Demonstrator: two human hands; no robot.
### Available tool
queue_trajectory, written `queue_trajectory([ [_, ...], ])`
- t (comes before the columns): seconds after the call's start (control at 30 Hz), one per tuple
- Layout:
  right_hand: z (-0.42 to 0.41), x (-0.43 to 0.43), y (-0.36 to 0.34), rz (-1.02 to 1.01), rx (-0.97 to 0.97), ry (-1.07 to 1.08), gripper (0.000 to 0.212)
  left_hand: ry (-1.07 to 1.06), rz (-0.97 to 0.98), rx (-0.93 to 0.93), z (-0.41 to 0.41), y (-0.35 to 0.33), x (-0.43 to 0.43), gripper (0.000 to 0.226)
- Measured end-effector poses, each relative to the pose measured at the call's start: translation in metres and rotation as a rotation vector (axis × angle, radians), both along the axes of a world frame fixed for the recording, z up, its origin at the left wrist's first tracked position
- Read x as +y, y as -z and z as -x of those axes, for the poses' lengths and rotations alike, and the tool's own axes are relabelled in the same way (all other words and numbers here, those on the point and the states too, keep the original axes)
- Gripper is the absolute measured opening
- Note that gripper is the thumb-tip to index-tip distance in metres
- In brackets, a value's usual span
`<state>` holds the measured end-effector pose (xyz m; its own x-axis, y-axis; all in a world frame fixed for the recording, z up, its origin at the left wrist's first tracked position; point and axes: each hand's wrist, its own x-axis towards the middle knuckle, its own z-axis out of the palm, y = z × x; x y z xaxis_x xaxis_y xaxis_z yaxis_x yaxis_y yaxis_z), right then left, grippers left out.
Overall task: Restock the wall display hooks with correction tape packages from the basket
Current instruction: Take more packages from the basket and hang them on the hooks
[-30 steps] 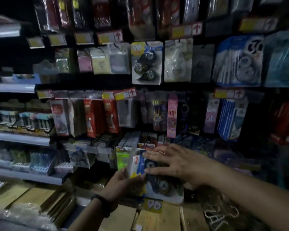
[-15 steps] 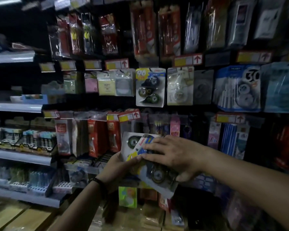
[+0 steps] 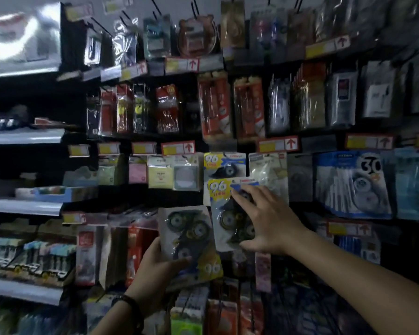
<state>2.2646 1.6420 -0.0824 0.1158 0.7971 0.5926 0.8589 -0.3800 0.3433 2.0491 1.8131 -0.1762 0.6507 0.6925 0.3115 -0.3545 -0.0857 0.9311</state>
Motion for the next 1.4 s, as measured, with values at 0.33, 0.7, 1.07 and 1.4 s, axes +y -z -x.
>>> queue_trajectory([
  [0.33, 0.003, 0.053, -0.034, -0.100, -0.068, 0.120, 0.124, -0.319, -0.186, -0.059, -0.007, -0.016, 0.026, 0.028],
  [0.7, -0.002, 0.086, -0.048, -0.156, -0.113, 0.217, 0.119, -0.479, -0.286, -0.030, 0.009, -0.024, 0.028, 0.015],
  [1.07, -0.015, 0.108, -0.046, -0.122, -0.088, 0.269, 0.117, -0.419, -0.258, -0.069, 0.010, -0.028, 0.025, 0.018],
  [1.4, 0.001, 0.088, -0.029, -0.210, -0.121, -0.058, 0.078, -0.408, -0.254, -0.121, 0.004, -0.038, 0.026, 0.018],
])
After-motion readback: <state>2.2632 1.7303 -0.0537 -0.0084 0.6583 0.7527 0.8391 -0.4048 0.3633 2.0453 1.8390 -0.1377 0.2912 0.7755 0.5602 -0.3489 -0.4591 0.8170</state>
